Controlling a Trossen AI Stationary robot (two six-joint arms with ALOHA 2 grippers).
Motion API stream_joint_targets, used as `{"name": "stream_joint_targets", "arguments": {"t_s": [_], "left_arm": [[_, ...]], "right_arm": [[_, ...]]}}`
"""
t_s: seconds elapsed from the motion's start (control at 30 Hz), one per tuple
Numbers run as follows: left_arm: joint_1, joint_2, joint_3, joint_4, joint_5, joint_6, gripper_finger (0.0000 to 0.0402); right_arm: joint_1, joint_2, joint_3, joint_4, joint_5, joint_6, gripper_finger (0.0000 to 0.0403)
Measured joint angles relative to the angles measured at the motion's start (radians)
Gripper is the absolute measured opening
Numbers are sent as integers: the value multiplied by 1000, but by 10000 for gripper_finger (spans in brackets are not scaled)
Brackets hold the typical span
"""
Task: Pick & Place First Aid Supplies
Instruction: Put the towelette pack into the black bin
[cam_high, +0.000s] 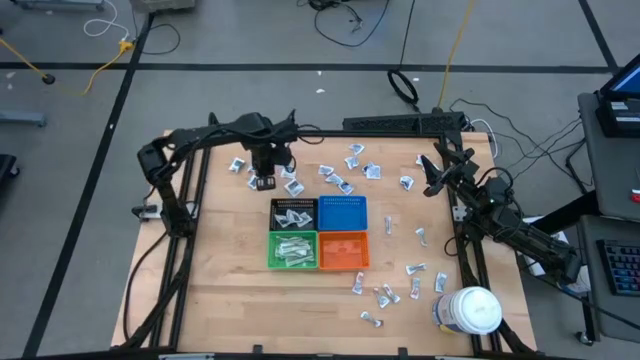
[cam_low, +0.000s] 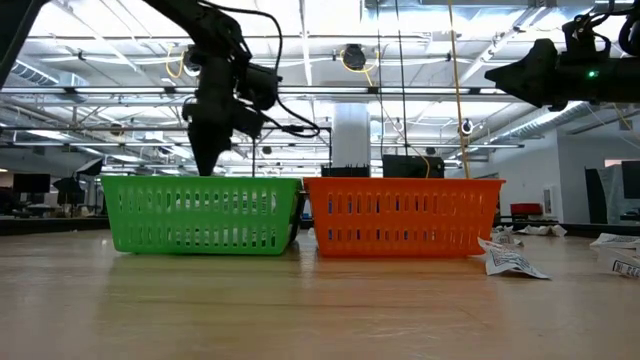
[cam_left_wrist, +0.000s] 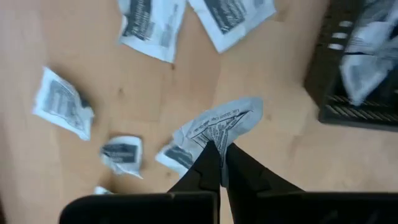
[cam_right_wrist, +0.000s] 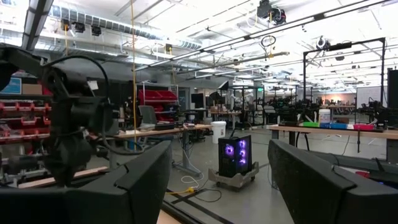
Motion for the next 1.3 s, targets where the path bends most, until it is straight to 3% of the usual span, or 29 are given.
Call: {"name": "stream_joint_targets", "arguments": {"t_s": [0.17, 0.73, 0.93, 1.3], "left_arm": [[-28, -4, 0, -24, 33, -41, 6], [-331, -4, 82, 14, 22, -147, 5], [-353, 6, 83, 46, 16, -180, 5], [-384, 141, 83, 167, -24, -238, 14]], "right_arm": [[0, 0, 0, -1, 0, 0, 263], [0, 0, 0, 0, 0, 0, 263], [0, 0, 0, 0, 0, 0, 263], [0, 0, 0, 0, 0, 0, 263]]}}
